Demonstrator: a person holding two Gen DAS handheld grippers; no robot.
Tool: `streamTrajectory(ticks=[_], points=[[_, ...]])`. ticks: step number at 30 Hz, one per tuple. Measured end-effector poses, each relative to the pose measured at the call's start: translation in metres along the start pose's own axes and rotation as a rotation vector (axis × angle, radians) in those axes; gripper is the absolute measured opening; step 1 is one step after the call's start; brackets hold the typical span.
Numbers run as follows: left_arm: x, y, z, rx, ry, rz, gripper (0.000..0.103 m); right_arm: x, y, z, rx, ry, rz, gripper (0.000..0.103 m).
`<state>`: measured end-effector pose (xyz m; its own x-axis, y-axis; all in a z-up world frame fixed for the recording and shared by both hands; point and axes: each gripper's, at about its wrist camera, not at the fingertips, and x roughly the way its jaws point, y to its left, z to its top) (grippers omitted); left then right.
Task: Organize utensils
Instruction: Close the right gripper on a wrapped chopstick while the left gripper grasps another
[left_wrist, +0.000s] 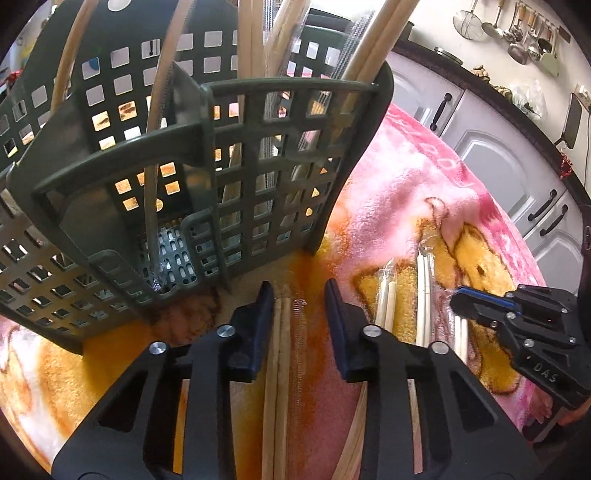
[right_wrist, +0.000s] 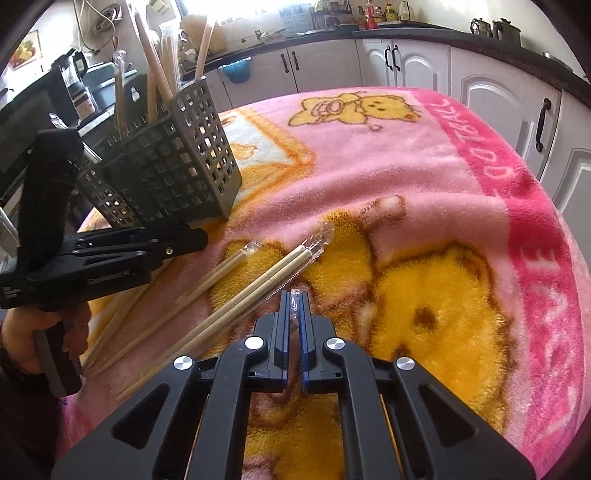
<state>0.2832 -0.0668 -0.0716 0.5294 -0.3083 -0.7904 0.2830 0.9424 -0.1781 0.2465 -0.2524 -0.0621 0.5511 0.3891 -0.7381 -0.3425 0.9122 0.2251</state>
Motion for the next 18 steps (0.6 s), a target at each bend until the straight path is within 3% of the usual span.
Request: streamTrajectory(ticks=[10,18], points=[[-0.002,0.007,-0.001,0.001,0.002,-0.006,0.004,-0.042,0.011,0.01,-0.031,-0.096,0.023,0.004],[-0.04,0.017,0.0,-0.021,-0.07,-0.044,0.003,-0.082,0.045,0.025,-0.117,-0.19,0.076,0.004]])
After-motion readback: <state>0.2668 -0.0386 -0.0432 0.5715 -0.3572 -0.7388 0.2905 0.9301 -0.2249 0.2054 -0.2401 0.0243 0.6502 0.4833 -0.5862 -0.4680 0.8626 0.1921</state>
